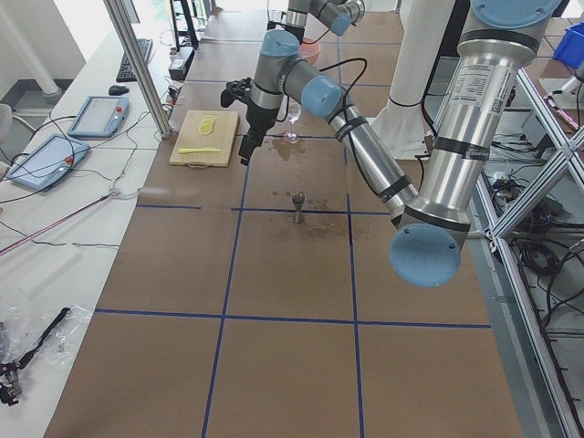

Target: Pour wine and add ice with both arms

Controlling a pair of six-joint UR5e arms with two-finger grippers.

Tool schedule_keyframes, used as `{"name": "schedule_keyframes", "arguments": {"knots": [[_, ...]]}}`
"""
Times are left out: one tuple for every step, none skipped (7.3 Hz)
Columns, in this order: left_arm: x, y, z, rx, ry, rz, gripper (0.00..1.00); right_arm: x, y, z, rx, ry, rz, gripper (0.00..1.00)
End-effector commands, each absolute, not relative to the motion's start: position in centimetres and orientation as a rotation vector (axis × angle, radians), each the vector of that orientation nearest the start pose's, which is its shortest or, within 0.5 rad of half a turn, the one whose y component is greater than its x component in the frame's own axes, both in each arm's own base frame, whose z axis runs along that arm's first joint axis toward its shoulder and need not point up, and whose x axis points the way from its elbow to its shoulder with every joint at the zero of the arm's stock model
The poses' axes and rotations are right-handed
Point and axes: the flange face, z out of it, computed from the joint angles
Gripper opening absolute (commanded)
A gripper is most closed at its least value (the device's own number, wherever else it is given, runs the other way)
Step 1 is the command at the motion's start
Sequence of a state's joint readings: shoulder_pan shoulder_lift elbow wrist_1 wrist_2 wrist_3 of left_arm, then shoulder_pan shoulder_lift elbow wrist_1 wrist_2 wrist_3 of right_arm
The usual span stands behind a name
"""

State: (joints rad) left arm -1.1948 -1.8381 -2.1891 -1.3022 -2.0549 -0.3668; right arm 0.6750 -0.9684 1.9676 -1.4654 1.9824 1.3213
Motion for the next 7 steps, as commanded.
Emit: {"name": "schedule_keyframes", "arguments": {"knots": [[10.4,-54.1,30.1,0.383,0.641,0.151,1.00,-35.3,-47.4,16.9,0.208,-1.008,0.083,1.00],[9.7,-56.8,32.8,0.382,0.709,0.172,1.00,-32.7,-49.9,20.0,0.231,-0.922,0.013,1.00],[6.6,-58.9,35.8,0.374,0.754,0.175,1.00,-30.5,-53.1,23.8,0.221,-0.869,-0.035,1.00],[4.2,-60.0,37.9,0.376,0.723,0.192,1.00,-28.5,-55.7,27.1,0.200,-0.832,-0.070,1.00],[0.7,-61.1,40.6,0.358,0.700,0.159,1.00,-26.3,-58.0,31.0,0.176,-0.797,-0.100,1.00],[-2.5,-61.2,42.6,0.359,0.676,0.161,1.00,-23.8,-59.7,34.7,0.169,-0.755,-0.138,1.00],[-5.6,-60.3,46.8,0.338,0.652,0.194,1.00,-21.6,-60.7,39.4,0.142,-0.724,-0.194,1.00]]}}
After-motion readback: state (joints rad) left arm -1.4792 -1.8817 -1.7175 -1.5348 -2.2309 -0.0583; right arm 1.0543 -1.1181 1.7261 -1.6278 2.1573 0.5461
